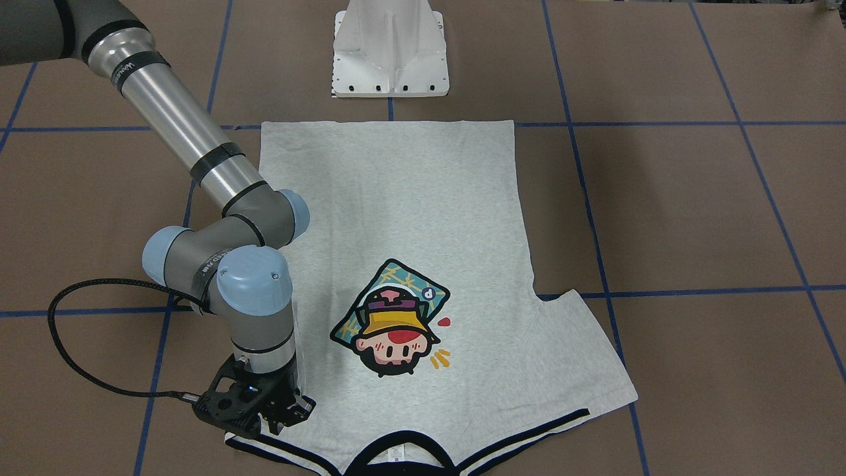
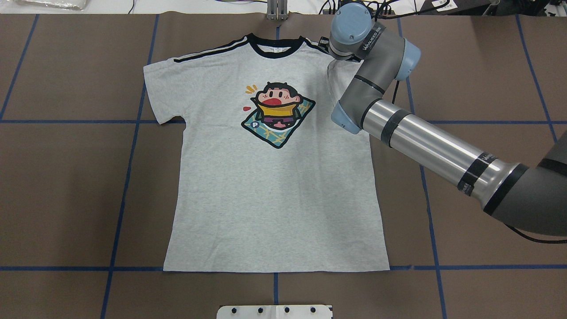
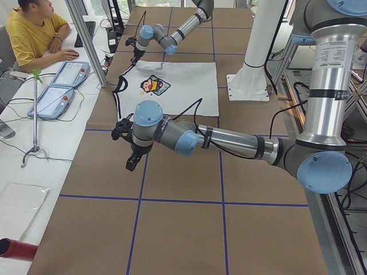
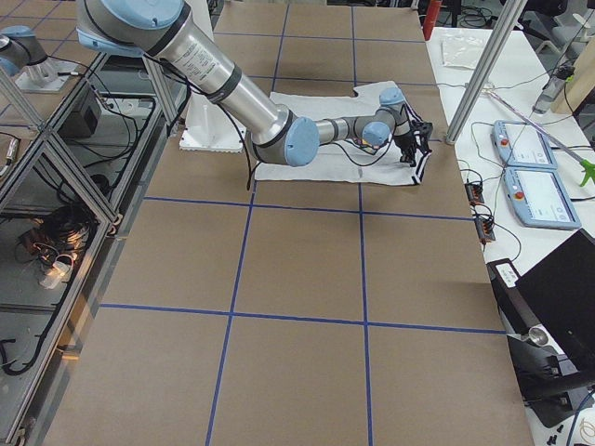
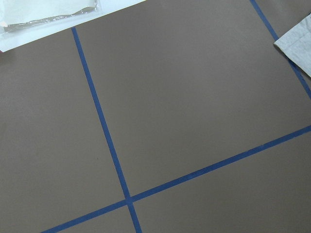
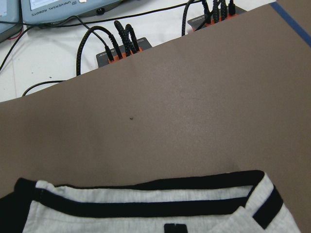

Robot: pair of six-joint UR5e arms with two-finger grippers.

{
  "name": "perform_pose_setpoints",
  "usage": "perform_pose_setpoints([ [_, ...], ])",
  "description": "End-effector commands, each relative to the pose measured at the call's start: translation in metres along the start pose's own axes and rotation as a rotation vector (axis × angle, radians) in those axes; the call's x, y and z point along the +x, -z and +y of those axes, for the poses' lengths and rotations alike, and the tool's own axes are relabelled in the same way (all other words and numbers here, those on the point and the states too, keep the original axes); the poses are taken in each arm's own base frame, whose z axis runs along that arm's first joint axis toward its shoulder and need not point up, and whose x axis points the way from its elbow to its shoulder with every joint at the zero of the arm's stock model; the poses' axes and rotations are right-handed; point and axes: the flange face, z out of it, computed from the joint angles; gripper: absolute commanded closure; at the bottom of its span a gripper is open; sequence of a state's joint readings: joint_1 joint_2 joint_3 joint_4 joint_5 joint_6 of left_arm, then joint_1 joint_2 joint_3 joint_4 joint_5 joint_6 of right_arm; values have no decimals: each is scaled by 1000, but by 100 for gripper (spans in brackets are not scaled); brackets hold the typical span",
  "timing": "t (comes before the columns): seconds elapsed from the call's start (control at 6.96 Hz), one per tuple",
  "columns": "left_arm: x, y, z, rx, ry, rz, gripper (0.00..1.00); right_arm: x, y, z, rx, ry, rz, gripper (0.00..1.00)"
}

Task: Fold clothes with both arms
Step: 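Raise the right gripper away while the left arm reaches toward the other shoulder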

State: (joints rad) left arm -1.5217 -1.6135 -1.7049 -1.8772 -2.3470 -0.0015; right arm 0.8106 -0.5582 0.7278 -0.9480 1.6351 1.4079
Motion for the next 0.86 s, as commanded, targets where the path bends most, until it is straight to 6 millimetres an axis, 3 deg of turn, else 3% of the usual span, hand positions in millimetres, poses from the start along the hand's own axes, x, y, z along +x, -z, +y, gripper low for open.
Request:
perform_pose_setpoints([
  [0.0, 0, 0, 0, 0, 2, -1, 0, 5, 2, -13, 18, -9, 3, 0],
  [0.14, 4, 0, -3, 10, 62, 1, 0, 8, 11, -36, 19, -22, -9, 0],
  [0.29, 27, -18, -13, 13, 96, 27, 0, 8, 29, -56, 10, -24, -42, 0],
  [0.43, 52, -38, -27, 4, 160, 61, 0, 34, 49, -69, -22, -17, -90, 0],
  [0.57, 83, -60, -60, -21, 303, 92, 0, 68, 72, -72, -54, -17, -133, 0],
  [0.72, 147, -99, -75, -89, 368, 135, 0, 107, 105, -79, -108, -32, -153, 0],
])
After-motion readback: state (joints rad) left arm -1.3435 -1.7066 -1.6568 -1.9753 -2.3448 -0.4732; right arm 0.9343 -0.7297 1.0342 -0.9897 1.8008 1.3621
